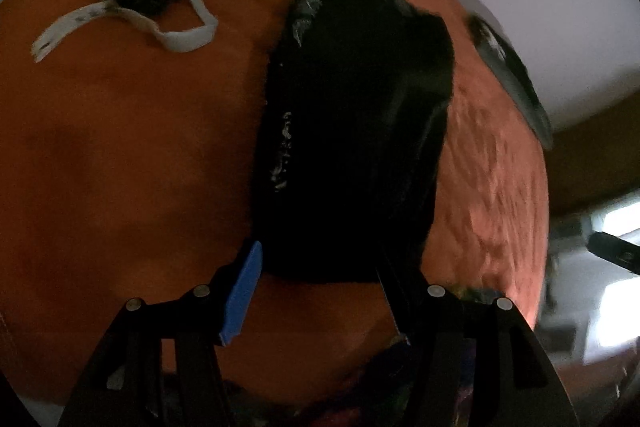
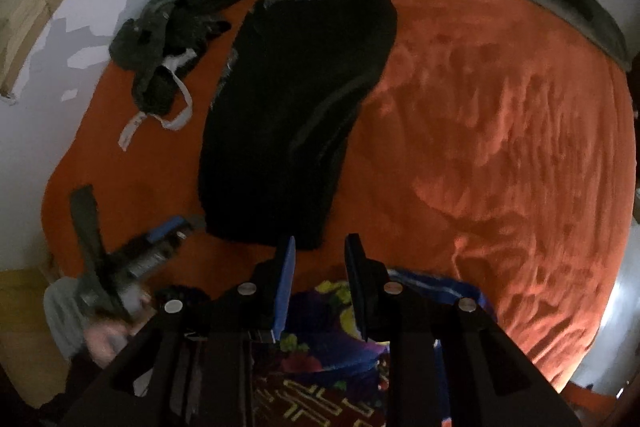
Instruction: Fold clothes
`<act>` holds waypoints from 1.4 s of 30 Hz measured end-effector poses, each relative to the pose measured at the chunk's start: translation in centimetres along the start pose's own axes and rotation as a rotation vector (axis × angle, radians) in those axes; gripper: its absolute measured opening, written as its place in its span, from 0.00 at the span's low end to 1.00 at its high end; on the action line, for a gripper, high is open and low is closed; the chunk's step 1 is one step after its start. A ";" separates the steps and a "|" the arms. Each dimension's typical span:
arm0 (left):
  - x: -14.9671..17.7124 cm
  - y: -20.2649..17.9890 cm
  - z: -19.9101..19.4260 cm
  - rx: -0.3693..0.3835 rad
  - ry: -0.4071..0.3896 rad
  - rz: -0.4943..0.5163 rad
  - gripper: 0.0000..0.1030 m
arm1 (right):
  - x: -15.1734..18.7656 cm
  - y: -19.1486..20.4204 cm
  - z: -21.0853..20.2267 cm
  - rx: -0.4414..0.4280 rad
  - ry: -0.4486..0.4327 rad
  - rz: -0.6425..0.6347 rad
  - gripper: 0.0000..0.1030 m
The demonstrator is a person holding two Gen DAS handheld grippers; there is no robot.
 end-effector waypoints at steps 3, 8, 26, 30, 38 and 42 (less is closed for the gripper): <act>-1.6 1.1 -2.9 0.000 0.024 0.004 0.59 | 1.4 0.2 1.4 0.030 0.049 -0.065 0.24; -4.9 0.1 -6.6 -0.092 0.011 0.170 0.61 | 2.4 0.6 4.0 -0.017 0.013 -0.129 0.24; 3.0 -1.9 2.9 -0.568 -0.053 1.490 0.61 | 2.8 2.1 9.2 0.205 -0.397 -0.913 0.49; 1.3 -1.8 2.8 -0.495 -0.023 1.367 0.61 | 3.9 3.7 11.6 0.201 -0.409 -1.021 0.52; -0.8 -1.9 1.8 -0.355 -0.024 1.173 0.63 | 5.5 8.0 16.4 0.201 -0.375 -1.163 0.52; -0.1 -2.3 1.8 -0.330 -0.014 1.215 0.63 | 5.3 8.6 18.3 0.264 -0.372 -1.205 0.56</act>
Point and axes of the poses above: each gripper's, at about its wrist camera, not at the fingertips, and z roughly the way its jaws point, y to its left, x to its underside, the point moved 9 cm from there along z, roughly the way its jaws point, and after that the axes turned 3 degrees about x, right-handed, at the moved point
